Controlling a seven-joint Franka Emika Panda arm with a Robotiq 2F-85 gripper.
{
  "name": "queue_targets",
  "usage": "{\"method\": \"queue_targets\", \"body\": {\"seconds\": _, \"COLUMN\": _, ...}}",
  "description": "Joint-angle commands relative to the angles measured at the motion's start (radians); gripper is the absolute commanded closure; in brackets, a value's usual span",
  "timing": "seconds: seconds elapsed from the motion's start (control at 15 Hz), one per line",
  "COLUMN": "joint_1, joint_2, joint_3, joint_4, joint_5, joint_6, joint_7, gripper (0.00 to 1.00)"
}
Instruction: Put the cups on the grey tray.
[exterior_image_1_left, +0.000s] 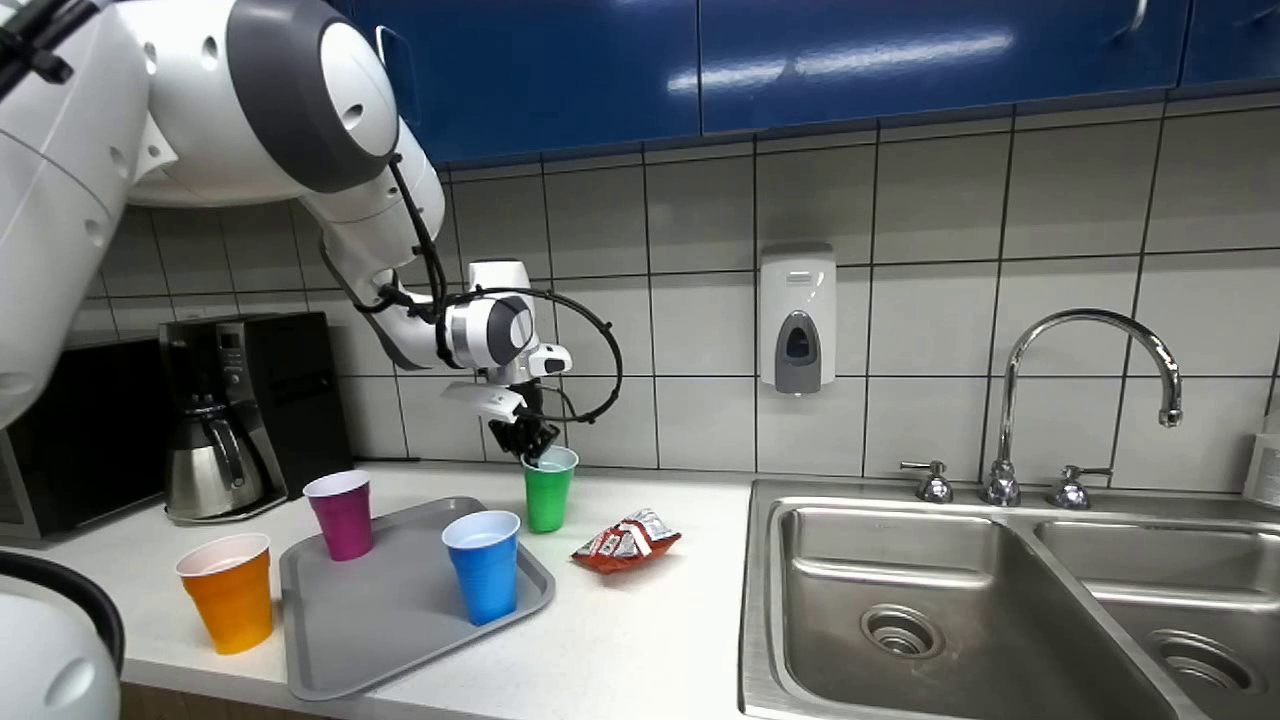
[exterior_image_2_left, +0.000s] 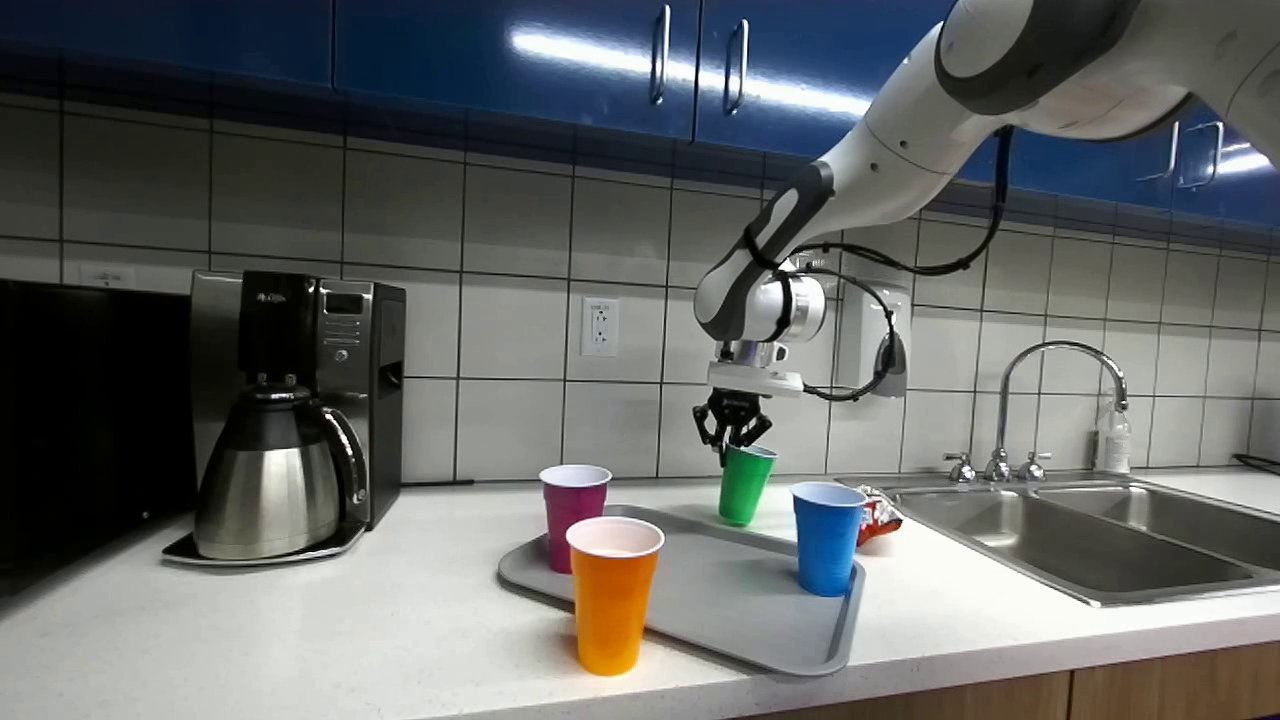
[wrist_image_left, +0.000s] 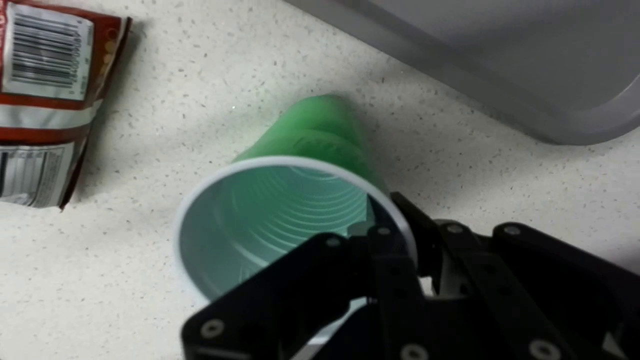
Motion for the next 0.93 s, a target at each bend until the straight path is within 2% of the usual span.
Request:
{"method": "queue_targets", "body": {"seconds": 0.0, "joint_1": 0.011, "joint_2": -0.072, "joint_3": -0.001, "joint_4": -0.051, "joint_5": -0.03, "joint_6": -0.058, "joint_7": -0.012, "gripper": 0.99}}
{"method": "queue_targets", "body": {"seconds": 0.33, "joint_1": 0.003, "joint_2": -0.133, "joint_3": 0.011, "joint_4": -0.1, "joint_5": -0.051, "joint_6": -0.07, "joint_7": -0.064, "gripper": 0.99}}
{"method": "queue_targets", "body": {"seconds": 0.87, "joint_1": -0.02, "joint_2": -0.215, "joint_3": 0.046, "joint_4": -0.194, "joint_5": -0.039, "joint_6": -0.072, "joint_7": -0.218, "gripper": 0.99}}
